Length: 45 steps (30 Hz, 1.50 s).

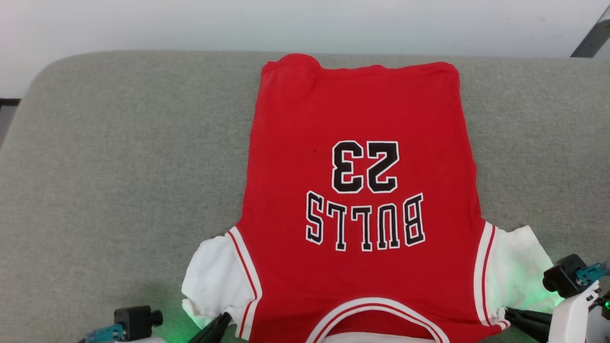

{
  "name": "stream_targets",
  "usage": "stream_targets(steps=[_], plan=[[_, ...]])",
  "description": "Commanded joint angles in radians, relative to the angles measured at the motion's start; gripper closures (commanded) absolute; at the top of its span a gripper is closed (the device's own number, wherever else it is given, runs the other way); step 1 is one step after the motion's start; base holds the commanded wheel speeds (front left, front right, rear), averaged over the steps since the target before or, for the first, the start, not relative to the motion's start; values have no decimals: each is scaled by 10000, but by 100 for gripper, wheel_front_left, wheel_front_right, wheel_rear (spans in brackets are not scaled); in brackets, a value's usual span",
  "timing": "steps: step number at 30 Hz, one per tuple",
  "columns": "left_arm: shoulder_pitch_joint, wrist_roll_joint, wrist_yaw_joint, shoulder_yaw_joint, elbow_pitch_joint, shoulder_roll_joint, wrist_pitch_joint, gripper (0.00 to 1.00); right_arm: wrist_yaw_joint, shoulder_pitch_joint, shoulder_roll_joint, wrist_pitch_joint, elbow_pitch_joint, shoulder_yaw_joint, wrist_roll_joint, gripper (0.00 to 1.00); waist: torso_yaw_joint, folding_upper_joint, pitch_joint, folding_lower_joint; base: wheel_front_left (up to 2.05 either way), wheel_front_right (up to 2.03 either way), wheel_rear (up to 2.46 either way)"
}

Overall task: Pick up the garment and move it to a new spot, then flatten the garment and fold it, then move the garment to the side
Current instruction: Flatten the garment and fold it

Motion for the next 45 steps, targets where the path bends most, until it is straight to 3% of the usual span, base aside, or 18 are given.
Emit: stream_targets(steps=[1, 2, 3, 4, 5, 12, 20, 25, 28, 37, 45], plan=[[-117, 15, -8, -6, 52, -78, -26, 100, -96, 67, 358, 45, 238, 146, -111, 100, -65, 0, 63, 0, 0, 0, 0], [-156, 13, -9, 0, 58, -112, -39, 100, -96, -29, 414, -75, 274, 58, -193, 86, -102, 0, 103, 0, 0, 0, 0], [-173, 3, -10, 10, 42, -145, -65, 100, -101, -108, 444, -221, 323, -64, -293, 65, -135, 0, 130, 0, 0, 0, 0], [-176, -14, -11, 32, 38, -149, -77, 100, -133, -179, 435, -321, 339, -164, -360, 39, -170, 0, 161, 0, 0, 0, 0], [-190, -13, -3, 35, 44, -158, -108, 100, -135, -205, 398, -354, 295, -211, -354, 0, -196, 0, 180, 0, 0, 0, 0], [-228, 75, -6, 107, -134, -314, -210, 100, -75, -326, -772, -295, -649, -814, -497, 0, -276, 0, 321, 0, 0, 0, 0], [-404, 410, -9, 129, -360, -568, -281, 100, -61, -753, -2384, 186, -2306, -2254, 304, 0, -77, 0, 606, 0, 0, 0, 0], [-740, 640, -9, 94, -526, -781, -309, 100, -61, -1674, -2844, 434, -1990, -3482, 352, 0, 366, 0, 917, 0, 0, 0, 0], [-946, 773, -10, 12, -626, -887, -317, 100, -61, -2532, -2446, 906, -1331, -4012, 124, 0, 650, 0, 1166, 0, 0, 0, 0], [-1831, 927, -13, -519, -1071, -1361, -288, 100, -61, -5701, -309, 3538, 1557, -4491, -456, 0, 1833, 0, 2334, 0, 0, 0, 0], [-2412, 810, -10, -1214, -1149, -1752, -293, 100, -61, -7117, 522, 5619, 4217, -4299, -710, 0, 3040, 0, 2913, 0, 0, 0, 0]])
